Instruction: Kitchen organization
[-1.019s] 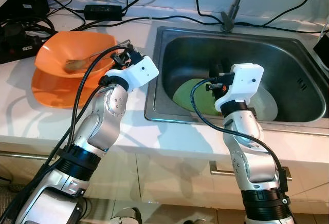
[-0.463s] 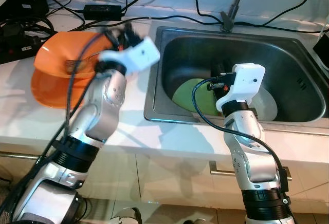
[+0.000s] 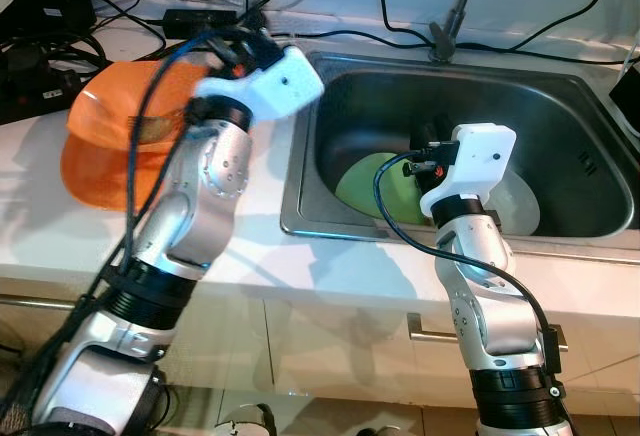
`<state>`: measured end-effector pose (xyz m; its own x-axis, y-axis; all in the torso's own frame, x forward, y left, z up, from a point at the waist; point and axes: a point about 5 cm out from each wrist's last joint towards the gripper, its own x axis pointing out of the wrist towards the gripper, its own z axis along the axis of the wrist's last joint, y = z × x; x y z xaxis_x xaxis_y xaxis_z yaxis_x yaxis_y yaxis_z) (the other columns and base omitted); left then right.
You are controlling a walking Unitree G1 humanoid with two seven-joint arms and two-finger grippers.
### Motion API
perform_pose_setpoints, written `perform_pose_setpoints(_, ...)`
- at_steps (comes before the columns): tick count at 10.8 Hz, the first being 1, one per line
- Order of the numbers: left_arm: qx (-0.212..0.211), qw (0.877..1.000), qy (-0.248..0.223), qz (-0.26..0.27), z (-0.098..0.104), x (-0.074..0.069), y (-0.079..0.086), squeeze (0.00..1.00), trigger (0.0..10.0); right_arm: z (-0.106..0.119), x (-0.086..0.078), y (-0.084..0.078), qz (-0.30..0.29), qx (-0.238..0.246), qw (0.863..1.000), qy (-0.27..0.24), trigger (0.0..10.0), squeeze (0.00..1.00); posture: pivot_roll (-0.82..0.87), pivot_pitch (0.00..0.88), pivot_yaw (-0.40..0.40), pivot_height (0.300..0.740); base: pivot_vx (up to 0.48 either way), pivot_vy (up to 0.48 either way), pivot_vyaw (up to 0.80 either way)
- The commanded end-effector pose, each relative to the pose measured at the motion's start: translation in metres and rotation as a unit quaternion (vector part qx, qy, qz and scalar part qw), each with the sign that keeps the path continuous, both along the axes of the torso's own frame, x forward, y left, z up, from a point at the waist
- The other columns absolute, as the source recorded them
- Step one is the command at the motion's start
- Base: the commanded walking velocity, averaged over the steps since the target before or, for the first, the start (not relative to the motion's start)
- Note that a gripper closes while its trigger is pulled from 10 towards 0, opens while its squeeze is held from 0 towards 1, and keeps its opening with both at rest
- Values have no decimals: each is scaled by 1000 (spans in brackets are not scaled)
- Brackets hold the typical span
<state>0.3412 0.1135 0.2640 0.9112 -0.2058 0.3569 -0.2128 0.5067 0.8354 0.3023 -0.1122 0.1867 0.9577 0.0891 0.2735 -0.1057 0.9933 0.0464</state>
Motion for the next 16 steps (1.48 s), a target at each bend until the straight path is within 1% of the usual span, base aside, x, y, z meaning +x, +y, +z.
perform_pose_setpoints(1,2,999,32,-17,-12,0,-5,1000,10000,-1,1,-2,-7,1,1000,5,10000,0,83,78,-54,740,0,0,0)
perform_pose_setpoints(2,14,998,63,-10,-22,1,-4,1000,10000,-1,1,-2,-7,1,1000,5,10000,0,81,80,-54,740,0,0,0)
perform_pose_setpoints(4,38,994,100,10,-34,4,3,1000,10000,-2,1,-2,-8,1,1000,7,10000,0,81,80,-54,740,0,0,0)
perform_pose_setpoints(7,46,993,109,26,-36,6,8,1000,10000,-2,1,-3,-8,2,1000,7,10000,0,83,78,-54,740,0,0,0)
perform_pose_setpoints(10,68,989,125,35,-41,7,8,1000,10000,-3,2,-2,-9,3,1000,8,10000,0,83,79,-53,740,0,0,0)
perform_pose_setpoints(11,75,989,125,39,-42,7,9,0,10000,-2,2,-2,-9,3,1000,8,10000,0,83,79,-53,740,0,0,0)
perform_pose_setpoints(14,87,985,138,59,-47,8,15,0,10000,-2,2,-2,-9,4,1000,8,10000,0,82,79,-53,740,0,0,0)
perform_pose_setpoints(16,91,982,150,73,-50,13,18,0,10000,-2,2,-3,-9,4,1000,8,10000,0,82,80,-53,740,0,0,0)
